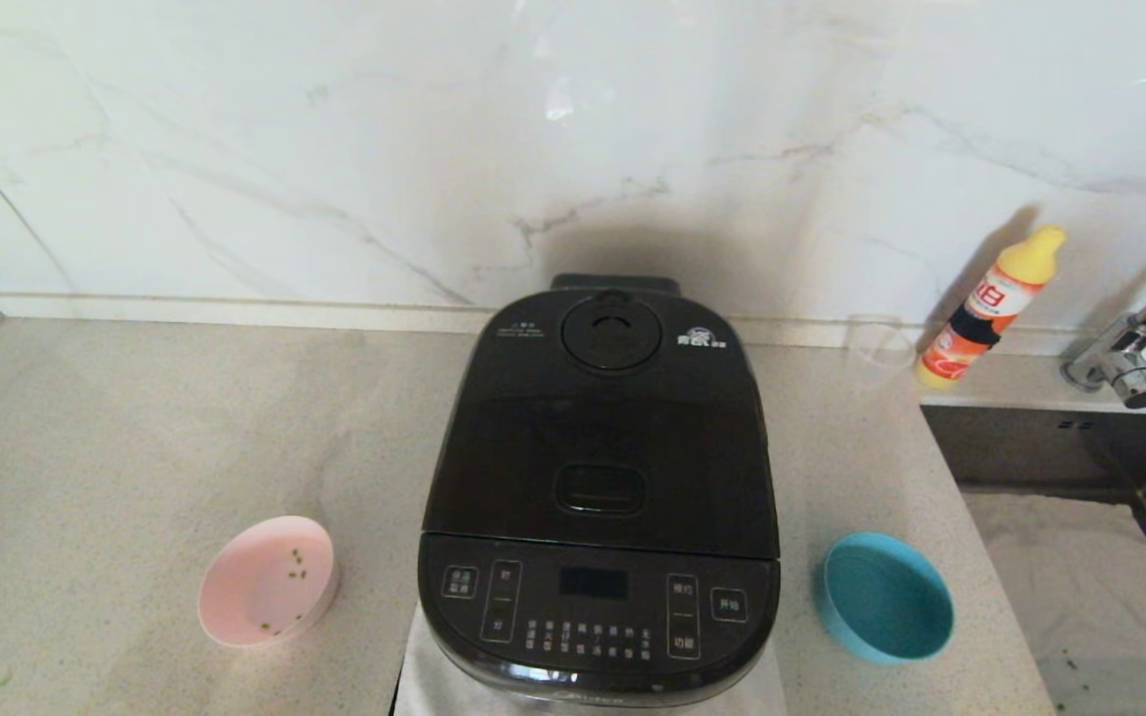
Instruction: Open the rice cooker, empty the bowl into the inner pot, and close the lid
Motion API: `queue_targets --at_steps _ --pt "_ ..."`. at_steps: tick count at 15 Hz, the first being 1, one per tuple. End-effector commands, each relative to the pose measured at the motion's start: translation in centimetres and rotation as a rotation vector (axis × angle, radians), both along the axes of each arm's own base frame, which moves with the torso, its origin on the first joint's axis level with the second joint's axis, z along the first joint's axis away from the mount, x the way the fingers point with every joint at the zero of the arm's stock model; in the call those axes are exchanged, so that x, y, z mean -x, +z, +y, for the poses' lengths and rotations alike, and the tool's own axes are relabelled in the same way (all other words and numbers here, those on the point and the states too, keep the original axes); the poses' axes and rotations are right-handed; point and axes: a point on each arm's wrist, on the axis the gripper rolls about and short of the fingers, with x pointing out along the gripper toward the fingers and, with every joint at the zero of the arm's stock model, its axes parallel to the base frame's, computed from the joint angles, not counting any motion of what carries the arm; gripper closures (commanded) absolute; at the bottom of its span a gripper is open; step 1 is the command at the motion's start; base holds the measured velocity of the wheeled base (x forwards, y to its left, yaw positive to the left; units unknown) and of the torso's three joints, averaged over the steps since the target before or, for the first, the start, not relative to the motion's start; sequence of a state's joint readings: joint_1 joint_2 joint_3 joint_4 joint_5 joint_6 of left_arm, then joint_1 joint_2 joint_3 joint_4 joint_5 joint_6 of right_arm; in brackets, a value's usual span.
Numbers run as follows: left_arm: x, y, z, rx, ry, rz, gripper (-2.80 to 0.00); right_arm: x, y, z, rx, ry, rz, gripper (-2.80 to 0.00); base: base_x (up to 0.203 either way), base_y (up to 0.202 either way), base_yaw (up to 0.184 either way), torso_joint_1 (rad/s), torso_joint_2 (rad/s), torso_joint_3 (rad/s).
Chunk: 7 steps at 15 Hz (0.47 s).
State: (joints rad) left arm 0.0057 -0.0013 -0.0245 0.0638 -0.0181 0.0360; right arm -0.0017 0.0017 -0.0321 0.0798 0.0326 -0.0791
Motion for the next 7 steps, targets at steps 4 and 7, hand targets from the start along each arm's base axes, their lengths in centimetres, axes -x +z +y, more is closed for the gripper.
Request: queue_targets --at_steps 4,7 --pt "-0.01 0.00 0.00 -0.001 0.000 0.002 0.00 0.01 -0.03 0.01 0.001 0.003 0.012 0.00 0.000 0.000 0.000 0.000 0.00 0.000" --pt "-0.01 0.00 0.00 -0.001 0.000 0.002 0.00 0.01 -0.03 0.01 0.000 0.003 0.012 0.00 0.000 0.000 0.000 0.000 0.00 0.000"
